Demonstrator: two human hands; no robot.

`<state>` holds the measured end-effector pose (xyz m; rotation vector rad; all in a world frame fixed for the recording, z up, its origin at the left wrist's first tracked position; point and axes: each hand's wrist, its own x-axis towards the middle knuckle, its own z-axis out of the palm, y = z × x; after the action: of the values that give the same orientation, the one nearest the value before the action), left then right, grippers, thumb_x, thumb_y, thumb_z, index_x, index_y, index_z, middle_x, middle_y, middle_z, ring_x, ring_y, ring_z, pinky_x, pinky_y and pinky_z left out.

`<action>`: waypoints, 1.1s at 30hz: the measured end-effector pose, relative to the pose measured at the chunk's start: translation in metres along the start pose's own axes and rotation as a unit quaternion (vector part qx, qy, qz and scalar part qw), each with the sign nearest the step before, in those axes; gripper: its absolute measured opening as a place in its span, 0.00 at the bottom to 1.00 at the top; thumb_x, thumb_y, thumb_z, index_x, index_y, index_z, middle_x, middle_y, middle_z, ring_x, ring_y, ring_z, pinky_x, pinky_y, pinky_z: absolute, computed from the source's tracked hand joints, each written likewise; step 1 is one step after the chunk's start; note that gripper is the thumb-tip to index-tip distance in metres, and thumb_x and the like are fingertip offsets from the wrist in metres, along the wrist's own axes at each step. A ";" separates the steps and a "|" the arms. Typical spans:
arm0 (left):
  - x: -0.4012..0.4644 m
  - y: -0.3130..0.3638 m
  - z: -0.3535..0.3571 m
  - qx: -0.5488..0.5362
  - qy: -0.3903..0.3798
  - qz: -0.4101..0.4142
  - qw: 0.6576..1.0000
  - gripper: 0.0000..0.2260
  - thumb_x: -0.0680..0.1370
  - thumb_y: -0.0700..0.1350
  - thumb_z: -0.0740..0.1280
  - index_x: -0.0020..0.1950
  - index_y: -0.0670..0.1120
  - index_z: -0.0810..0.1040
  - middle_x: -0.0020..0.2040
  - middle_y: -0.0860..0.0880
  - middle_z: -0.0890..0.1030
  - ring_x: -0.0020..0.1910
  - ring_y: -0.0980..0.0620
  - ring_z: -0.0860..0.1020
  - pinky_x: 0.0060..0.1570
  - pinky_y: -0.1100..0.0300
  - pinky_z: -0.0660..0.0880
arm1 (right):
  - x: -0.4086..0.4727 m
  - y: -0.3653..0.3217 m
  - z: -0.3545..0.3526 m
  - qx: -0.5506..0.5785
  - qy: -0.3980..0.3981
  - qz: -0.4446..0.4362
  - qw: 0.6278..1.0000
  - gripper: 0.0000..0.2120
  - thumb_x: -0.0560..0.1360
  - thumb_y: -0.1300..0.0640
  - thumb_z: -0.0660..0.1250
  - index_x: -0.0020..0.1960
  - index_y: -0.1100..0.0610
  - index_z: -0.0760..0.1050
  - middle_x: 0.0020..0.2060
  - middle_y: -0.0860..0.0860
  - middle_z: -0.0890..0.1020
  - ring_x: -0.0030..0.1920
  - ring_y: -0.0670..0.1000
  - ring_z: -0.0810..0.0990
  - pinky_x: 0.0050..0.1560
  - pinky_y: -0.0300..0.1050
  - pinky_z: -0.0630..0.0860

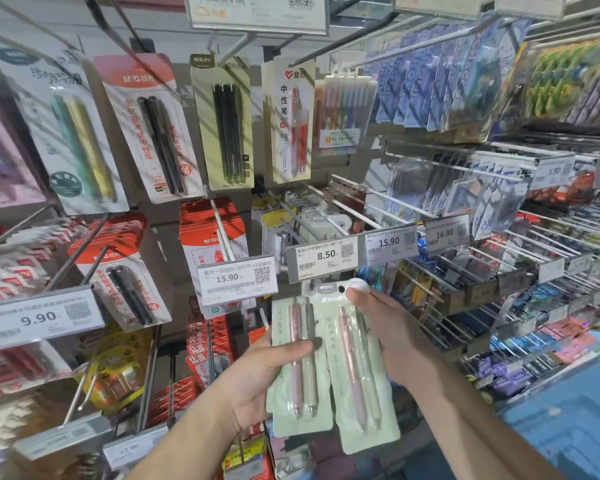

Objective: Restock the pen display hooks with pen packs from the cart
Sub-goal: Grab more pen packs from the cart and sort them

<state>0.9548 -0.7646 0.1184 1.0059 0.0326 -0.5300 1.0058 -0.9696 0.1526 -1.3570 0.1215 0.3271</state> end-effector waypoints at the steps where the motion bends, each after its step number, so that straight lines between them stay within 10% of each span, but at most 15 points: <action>1: -0.001 0.002 -0.002 -0.002 0.001 0.003 1.000 0.36 0.60 0.41 0.86 0.67 0.38 0.81 0.65 0.31 0.79 0.60 0.34 0.81 0.66 0.30 0.72 | 0.000 -0.002 -0.004 0.004 -0.012 -0.006 1.000 0.27 0.71 0.41 0.77 0.68 0.46 0.77 0.63 0.40 0.79 0.70 0.47 0.71 0.79 0.59 0.58; 8: -0.007 0.008 -0.013 -0.021 0.028 0.002 0.999 0.38 0.61 0.42 0.86 0.68 0.37 0.79 0.60 0.34 0.82 0.51 0.39 0.86 0.52 0.42 0.83 | 0.001 -0.026 -0.010 -0.082 0.032 -0.095 0.992 0.15 0.82 0.50 0.66 0.64 0.57 0.76 0.60 0.48 0.80 0.57 0.44 0.77 0.52 0.39 0.67; 12: -0.009 0.008 -0.016 -0.029 0.020 -0.002 0.999 0.39 0.61 0.43 0.86 0.70 0.36 0.78 0.59 0.32 0.81 0.49 0.39 0.86 0.51 0.44 0.83 | 0.009 -0.030 -0.008 -0.053 0.081 -0.125 0.987 0.05 0.82 0.58 0.66 0.48 0.57 0.77 0.34 0.46 0.85 0.35 0.39 0.82 0.38 0.33 0.76; 21: -0.015 0.014 -0.017 -0.054 0.009 -0.015 0.998 0.41 0.59 0.41 0.87 0.69 0.35 0.78 0.54 0.30 0.81 0.45 0.39 0.86 0.46 0.43 0.85 | 0.007 -0.030 -0.005 -0.054 0.069 -0.154 0.984 0.06 0.83 0.60 0.65 0.53 0.59 0.81 0.45 0.58 0.86 0.42 0.50 0.83 0.36 0.33 0.79; 25: -0.016 0.015 -0.017 -0.059 0.022 -0.006 0.998 0.41 0.58 0.41 0.87 0.69 0.35 0.78 0.55 0.31 0.81 0.44 0.39 0.86 0.41 0.45 0.85 | 0.004 -0.029 -0.006 -0.062 0.069 -0.171 0.981 0.06 0.84 0.60 0.64 0.49 0.55 0.78 0.25 0.44 0.77 0.23 0.40 0.72 0.22 0.29 0.65; 33: -0.013 0.017 -0.015 -0.063 0.021 0.002 0.998 0.36 0.64 0.40 0.84 0.69 0.34 0.77 0.55 0.33 0.82 0.46 0.38 0.86 0.48 0.42 0.84 | -0.002 -0.031 -0.005 -0.071 0.080 -0.188 0.976 0.09 0.80 0.51 0.67 0.58 0.52 0.82 0.44 0.53 0.86 0.40 0.53 0.84 0.44 0.48 0.81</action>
<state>0.9541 -0.7400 0.1273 0.8932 0.1000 -0.4963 1.0137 -0.9803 0.1813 -1.5135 -0.0262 -0.0943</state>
